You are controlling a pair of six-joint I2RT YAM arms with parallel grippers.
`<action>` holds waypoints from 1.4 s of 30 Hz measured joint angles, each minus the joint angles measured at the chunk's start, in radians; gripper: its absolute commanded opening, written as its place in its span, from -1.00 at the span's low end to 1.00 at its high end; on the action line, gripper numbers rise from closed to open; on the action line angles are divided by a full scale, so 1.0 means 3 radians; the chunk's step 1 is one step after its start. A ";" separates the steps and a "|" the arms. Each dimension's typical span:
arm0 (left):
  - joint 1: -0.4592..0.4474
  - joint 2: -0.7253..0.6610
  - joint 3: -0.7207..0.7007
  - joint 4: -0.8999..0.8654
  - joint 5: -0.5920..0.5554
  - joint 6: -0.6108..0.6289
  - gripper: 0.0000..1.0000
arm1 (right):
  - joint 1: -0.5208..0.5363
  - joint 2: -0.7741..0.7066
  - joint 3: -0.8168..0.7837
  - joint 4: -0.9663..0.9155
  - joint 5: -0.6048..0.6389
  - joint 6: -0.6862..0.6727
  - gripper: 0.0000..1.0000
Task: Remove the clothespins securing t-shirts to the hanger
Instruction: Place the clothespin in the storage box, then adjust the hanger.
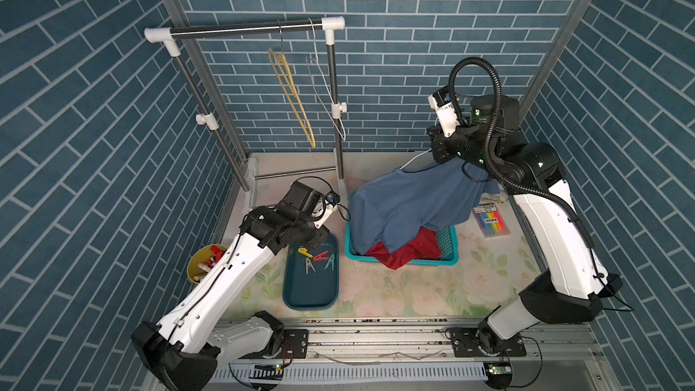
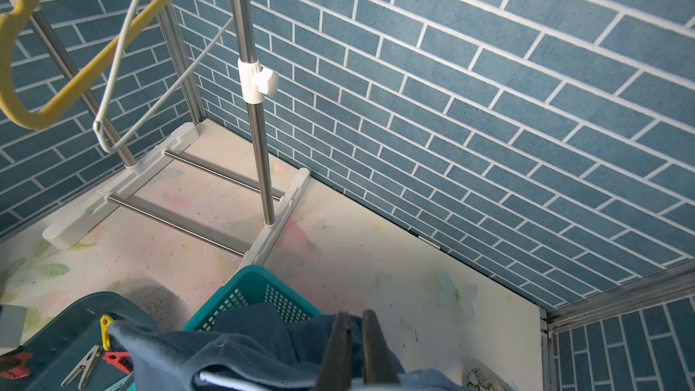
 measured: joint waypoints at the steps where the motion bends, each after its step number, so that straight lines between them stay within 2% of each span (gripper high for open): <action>1: 0.0000 0.0000 0.0000 0.0003 -0.0028 -0.0006 -0.45 | 0.0000 0.0000 0.0000 0.0000 0.0000 0.0000 -1.00; 6: 0.0000 0.0041 0.0027 -0.0001 -0.0122 -0.0010 -0.05 | 0.0000 -0.0003 0.0000 0.0000 0.0023 0.0000 -1.00; 9: 0.0000 0.0100 0.0079 -0.0020 -0.0135 -0.0003 0.04 | 0.0000 -0.0023 -0.0003 -0.0001 0.0045 0.0000 -1.00; 19: 0.0000 0.0029 0.0337 -0.0053 -0.0134 0.0006 0.07 | 0.0000 -0.0179 -0.0174 0.0003 0.0116 0.0000 -1.00; 26: -0.0013 0.0066 0.1213 0.0104 0.0038 0.0169 0.14 | 0.0000 -0.0179 -0.0177 0.0001 0.0126 0.0000 -1.00; 29: -0.0104 0.0239 0.1687 0.0242 0.0158 0.0278 0.15 | 0.0000 -0.0191 -0.0197 0.0006 0.0154 0.0000 -1.00; 35: -0.0610 0.0993 0.2589 0.0481 0.0177 0.0429 0.24 | 0.0000 -0.0267 -0.0328 0.0025 0.0225 0.0001 -1.00; 42: -0.0825 0.1881 0.3202 0.0659 0.0521 0.0366 0.26 | 0.0000 -0.0401 -0.0511 0.0052 0.0266 0.0001 -1.00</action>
